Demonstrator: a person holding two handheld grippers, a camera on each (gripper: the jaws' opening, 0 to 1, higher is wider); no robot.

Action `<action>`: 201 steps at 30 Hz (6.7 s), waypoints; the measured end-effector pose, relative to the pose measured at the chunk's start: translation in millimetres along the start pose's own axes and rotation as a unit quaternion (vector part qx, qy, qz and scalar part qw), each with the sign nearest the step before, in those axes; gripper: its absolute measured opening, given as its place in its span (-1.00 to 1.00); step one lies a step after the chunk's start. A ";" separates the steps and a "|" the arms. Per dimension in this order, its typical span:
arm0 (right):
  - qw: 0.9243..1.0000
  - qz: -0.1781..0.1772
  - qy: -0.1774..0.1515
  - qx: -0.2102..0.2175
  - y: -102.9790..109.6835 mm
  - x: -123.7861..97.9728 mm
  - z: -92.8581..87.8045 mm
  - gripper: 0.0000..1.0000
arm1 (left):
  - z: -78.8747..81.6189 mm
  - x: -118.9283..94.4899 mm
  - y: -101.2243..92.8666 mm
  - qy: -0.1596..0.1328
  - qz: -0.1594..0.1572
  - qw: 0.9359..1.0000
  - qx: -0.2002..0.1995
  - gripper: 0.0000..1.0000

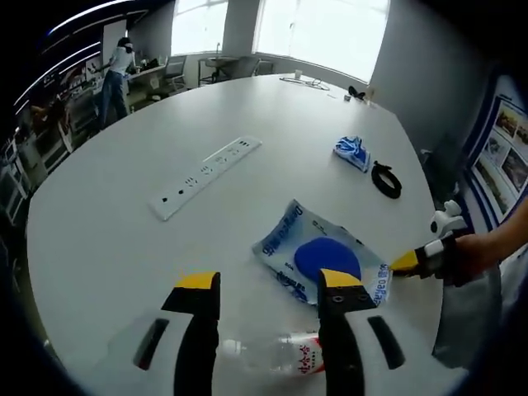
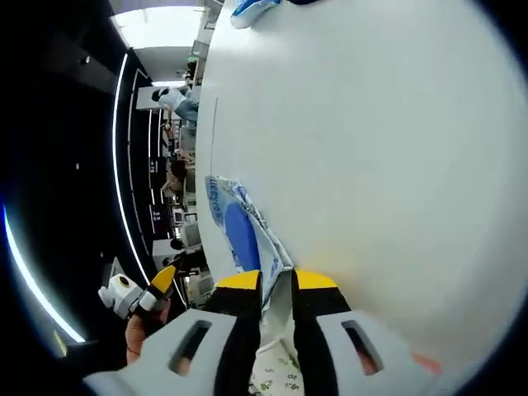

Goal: Arrange the tabletop items into an orderly group along one side of the table until the central work area is clear of visible clutter.

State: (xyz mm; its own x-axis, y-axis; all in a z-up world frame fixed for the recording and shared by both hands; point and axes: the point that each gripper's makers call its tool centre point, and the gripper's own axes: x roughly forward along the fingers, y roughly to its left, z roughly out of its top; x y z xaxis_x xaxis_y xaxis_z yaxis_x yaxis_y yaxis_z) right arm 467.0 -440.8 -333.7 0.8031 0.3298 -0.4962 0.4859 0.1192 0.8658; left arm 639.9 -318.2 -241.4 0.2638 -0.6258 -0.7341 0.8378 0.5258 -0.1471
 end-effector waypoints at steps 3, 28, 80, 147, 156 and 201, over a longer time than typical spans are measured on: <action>1.000 -0.001 -0.005 0.004 -3.5 0.7 1.5 -0.91 | 0.1 4.7 1.6 0.004 -0.004 1.000 0.005 -0.08; 1.000 -0.002 -0.026 0.011 -4.1 -1.4 8.7 -0.96 | 3.6 89.4 2.9 0.090 -0.058 0.986 0.126 -0.29; 0.998 0.017 -0.030 -0.051 20.4 -4.7 35.3 -1.00 | -4.3 92.0 -1.5 0.140 -0.093 0.966 0.197 -1.00; 0.900 0.059 0.014 -0.431 152.4 -66.4 159.8 -1.00 | 58.4 9.6 -89.5 -0.046 -0.033 0.998 -0.041 -1.00; 0.887 0.061 0.023 -0.457 165.7 -69.6 175.9 -1.00 | 64.4 6.8 -104.2 -0.071 -0.025 0.994 -0.079 -1.00; 0.818 0.030 0.122 -0.561 178.3 -15.5 242.2 -1.00 | 74.9 46.4 -134.1 -0.111 0.027 0.972 -0.205 -1.00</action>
State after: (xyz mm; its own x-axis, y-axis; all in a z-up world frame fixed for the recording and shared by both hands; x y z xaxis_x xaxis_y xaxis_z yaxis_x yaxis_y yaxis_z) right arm 624.7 -651.5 -187.3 0.6539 0.5277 -0.5422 -0.2842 0.8355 0.4703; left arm 575.6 -460.9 -206.0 0.4367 -0.6755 -0.5941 0.5710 0.7185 -0.3972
